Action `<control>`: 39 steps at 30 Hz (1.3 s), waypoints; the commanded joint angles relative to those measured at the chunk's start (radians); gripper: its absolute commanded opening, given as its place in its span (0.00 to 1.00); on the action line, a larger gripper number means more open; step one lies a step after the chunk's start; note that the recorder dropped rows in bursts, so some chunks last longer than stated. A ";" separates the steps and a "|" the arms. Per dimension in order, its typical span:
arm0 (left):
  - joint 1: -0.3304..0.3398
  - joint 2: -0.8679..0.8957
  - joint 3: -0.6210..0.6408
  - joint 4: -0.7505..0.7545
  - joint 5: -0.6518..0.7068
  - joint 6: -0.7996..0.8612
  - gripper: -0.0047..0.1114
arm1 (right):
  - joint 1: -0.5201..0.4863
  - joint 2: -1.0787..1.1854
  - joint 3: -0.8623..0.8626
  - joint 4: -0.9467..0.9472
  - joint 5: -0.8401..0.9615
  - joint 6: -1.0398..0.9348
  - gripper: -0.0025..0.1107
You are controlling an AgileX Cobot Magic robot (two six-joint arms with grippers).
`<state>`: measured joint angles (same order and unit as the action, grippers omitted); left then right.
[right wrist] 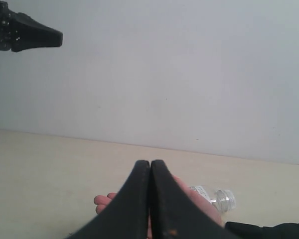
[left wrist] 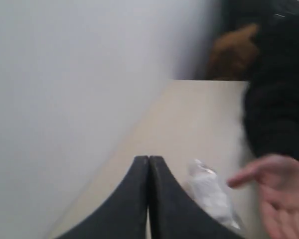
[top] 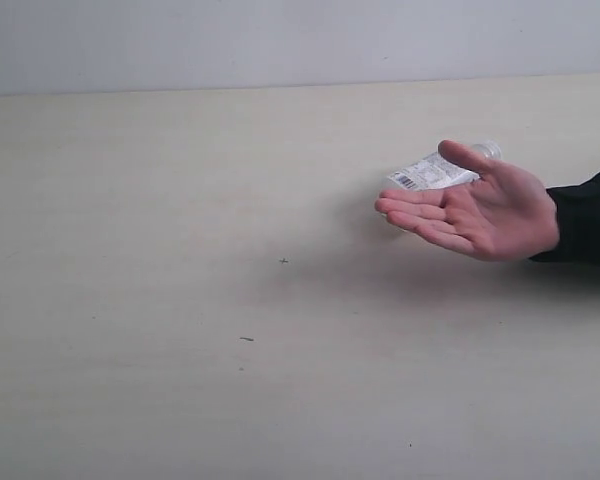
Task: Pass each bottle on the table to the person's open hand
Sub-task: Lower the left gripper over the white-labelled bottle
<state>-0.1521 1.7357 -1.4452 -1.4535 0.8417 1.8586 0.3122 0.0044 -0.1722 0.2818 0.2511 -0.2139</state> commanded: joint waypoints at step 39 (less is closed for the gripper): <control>-0.375 0.637 -0.709 1.009 -0.021 -1.295 0.48 | 0.003 -0.004 0.004 0.000 -0.005 0.001 0.02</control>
<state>-0.5039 2.3614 -2.1467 -0.4368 0.8357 0.5721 0.3122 0.0044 -0.1722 0.2818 0.2511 -0.2139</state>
